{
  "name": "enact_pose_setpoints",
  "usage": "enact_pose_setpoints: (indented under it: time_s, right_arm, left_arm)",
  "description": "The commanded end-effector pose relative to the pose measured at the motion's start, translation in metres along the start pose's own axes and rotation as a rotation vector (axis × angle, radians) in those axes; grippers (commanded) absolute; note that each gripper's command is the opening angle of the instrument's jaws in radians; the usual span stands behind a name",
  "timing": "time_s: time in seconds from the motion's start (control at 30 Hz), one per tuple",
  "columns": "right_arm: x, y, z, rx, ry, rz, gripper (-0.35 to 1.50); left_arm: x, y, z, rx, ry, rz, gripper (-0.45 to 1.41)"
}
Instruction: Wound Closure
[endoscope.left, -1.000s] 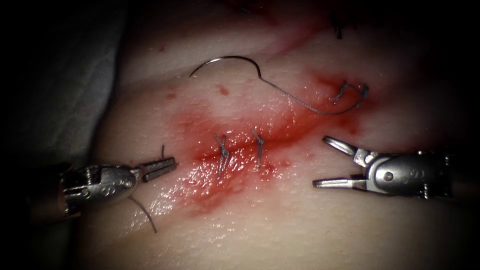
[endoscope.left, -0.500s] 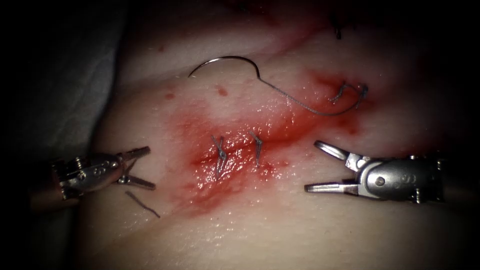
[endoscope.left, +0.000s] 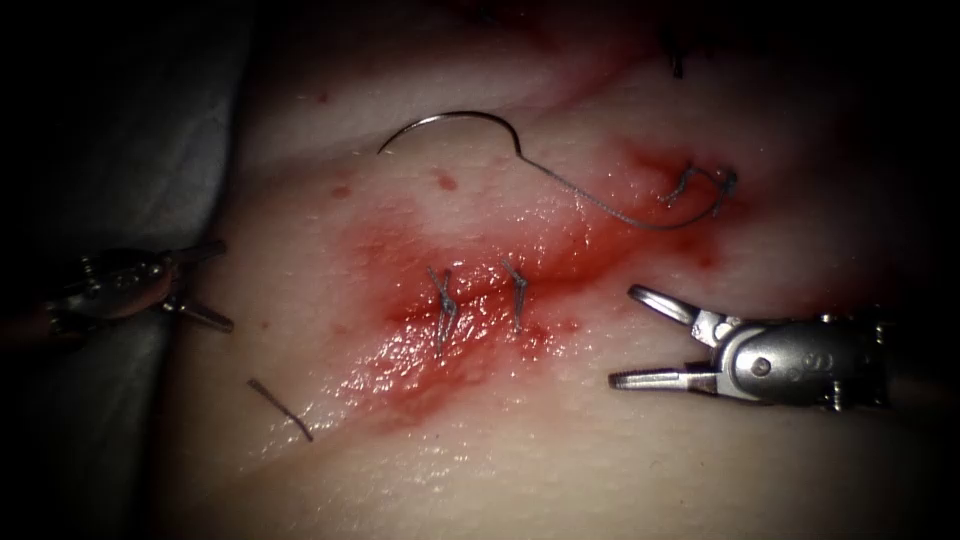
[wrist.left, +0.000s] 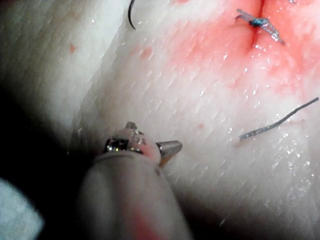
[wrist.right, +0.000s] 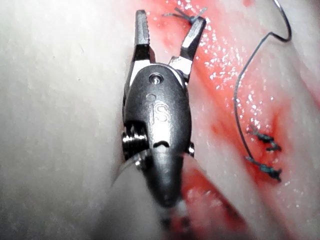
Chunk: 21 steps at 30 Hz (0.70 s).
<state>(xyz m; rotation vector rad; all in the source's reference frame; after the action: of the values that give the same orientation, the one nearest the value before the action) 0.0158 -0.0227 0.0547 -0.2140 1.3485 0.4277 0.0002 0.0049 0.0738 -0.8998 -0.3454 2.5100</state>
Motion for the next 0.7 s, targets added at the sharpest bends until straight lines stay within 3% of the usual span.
enact_pose_setpoints:
  time_s: [0.03,0.07,0.1,0.17,0.2,0.27,0.3,0.33,0.4,0.6,0.7]
  right_arm:
    - [-0.0005,-0.0006,0.0007,0.001,0.002,0.001,1.48]
    - [-0.0005,-0.0006,0.0007,0.001,0.002,0.001,1.48]
    - [-0.0006,-0.0006,0.0008,0.001,0.002,0.000,1.48]
    - [-0.0006,-0.0006,0.0008,0.001,0.002,0.000,1.48]
    - [-0.0006,-0.0006,0.0007,0.001,0.002,0.000,1.48]
    - [-0.0006,-0.0007,0.0008,0.001,0.002,0.000,1.48]
    - [-0.0006,-0.0007,0.0008,0.001,0.002,0.000,1.48]
    - [-0.0006,-0.0008,0.0008,0.003,0.003,-0.001,1.48]
    - [-0.0006,-0.0009,0.0009,0.005,0.005,-0.001,1.48]
    - [-0.0006,-0.0011,0.0009,0.004,0.005,-0.002,1.48]
    - [-0.0006,-0.0012,0.0009,0.004,0.005,0.009,1.48]
  left_arm:
    - [0.0009,0.0005,0.0007,-0.015,0.050,-0.017,0.79]
    - [0.0009,0.0005,0.0007,-0.015,0.050,-0.017,0.79]
    - [0.0031,0.0013,0.0005,-0.035,0.161,-0.035,0.83]
    - [0.0042,0.0017,0.0004,-0.045,0.203,-0.031,0.83]
    - [0.0068,0.0025,0.0004,-0.047,0.292,-0.043,0.79]
    - [0.0088,0.0032,0.0008,-0.073,0.379,-0.038,0.74]
    - [0.0088,0.0032,0.0008,-0.073,0.379,-0.038,0.74]
    - [0.0107,0.0041,0.0018,-0.107,0.483,-0.031,0.78]
    - [0.0116,0.0049,0.0032,-0.139,0.567,-0.005,1.03]
    - [0.0114,0.0048,0.0062,-0.145,0.595,0.027,1.14]
    - [0.0085,0.0036,0.0087,-0.177,0.555,-0.056,1.11]
